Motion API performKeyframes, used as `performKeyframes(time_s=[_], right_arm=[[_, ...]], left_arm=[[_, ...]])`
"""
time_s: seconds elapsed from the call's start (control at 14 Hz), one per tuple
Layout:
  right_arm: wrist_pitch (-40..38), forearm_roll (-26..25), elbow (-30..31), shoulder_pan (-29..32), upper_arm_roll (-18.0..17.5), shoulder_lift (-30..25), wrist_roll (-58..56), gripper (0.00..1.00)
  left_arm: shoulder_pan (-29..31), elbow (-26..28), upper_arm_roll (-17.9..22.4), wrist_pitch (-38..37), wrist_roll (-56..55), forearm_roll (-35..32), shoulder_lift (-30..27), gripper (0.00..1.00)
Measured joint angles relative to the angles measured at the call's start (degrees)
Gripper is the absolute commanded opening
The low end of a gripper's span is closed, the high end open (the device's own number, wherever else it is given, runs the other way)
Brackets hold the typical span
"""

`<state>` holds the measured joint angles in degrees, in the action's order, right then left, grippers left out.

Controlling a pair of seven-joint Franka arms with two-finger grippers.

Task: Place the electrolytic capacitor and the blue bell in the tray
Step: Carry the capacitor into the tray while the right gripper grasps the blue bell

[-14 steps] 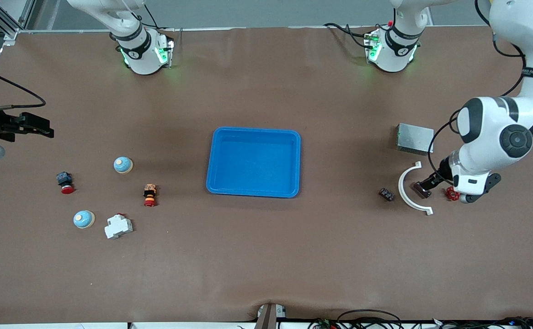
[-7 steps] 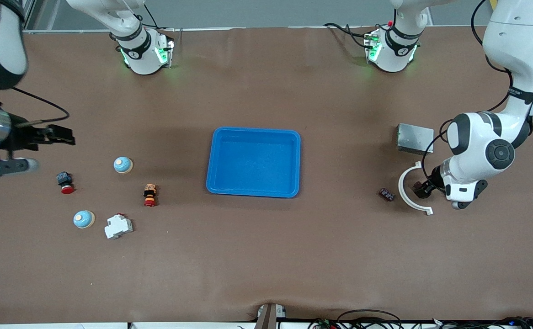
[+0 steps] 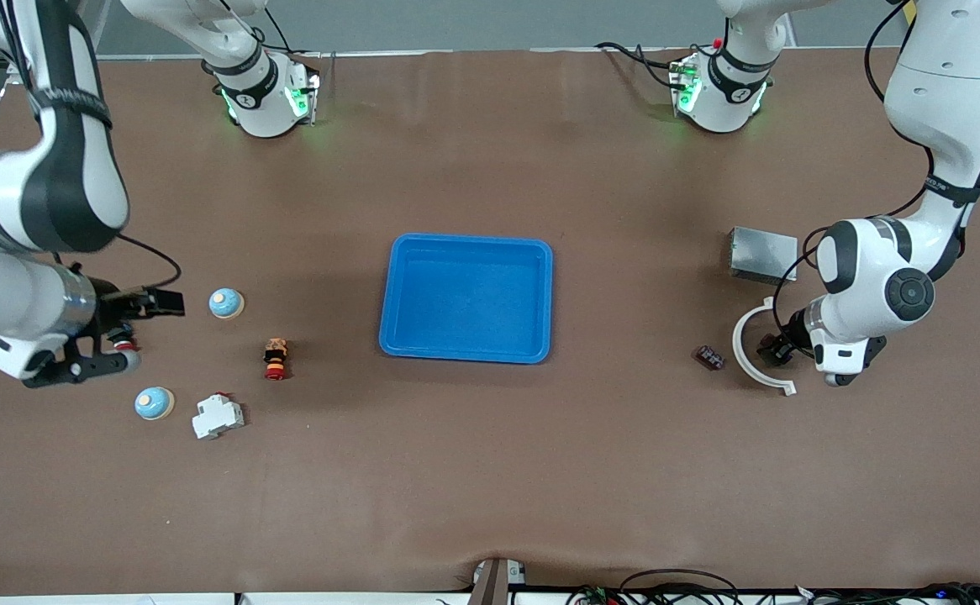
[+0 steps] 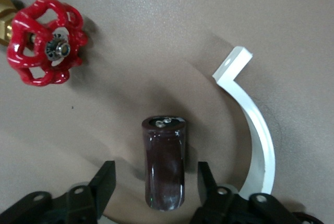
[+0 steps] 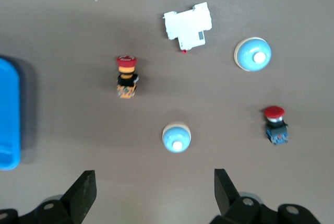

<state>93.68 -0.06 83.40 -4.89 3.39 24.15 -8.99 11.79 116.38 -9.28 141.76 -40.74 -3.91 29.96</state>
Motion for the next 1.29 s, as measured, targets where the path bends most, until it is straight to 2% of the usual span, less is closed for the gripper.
performKeyframes(time_s=[0.07, 0.14, 0.5, 0.72, 0.93, 1.29], right_arm=[[1.8, 0.0, 0.1, 0.2, 0.1, 1.6, -0.1, 1.0], [4.3, -0.1, 0.7, 0.7, 0.2, 2.8, -0.4, 1.0], [21.0, -0.1, 12.5, 7.8, 0.6, 3.9, -12.1, 1.0], [27.2, -0.1, 18.4, 8.3, 0.3, 3.9, -12.9, 1.0], [31.6, 0.0, 22.8, 7.9, -0.1, 3.9, -12.6, 1.0], [32.2, 0.6, 26.8, 7.5, -0.6, 3.7, -9.9, 1.0]], left_arm=[[0.0, -0.1, 0.0, 0.0, 0.0, 0.0, 0.0, 0.04], [0.0, -0.3, 0.0, 0.0, 0.0, 0.0, 0.0, 0.0], [0.0, -1.7, -0.3, -1.0, -0.1, 0.0, -2.2, 0.0], [-0.4, -2.7, -1.4, -6.2, -0.6, 0.0, -6.2, 0.0], [-0.5, -3.1, -5.4, -9.9, -5.2, 0.0, -9.4, 0.0], [-1.7, -3.2, -12.9, -10.2, -19.0, 0.0, -9.6, 0.0]])
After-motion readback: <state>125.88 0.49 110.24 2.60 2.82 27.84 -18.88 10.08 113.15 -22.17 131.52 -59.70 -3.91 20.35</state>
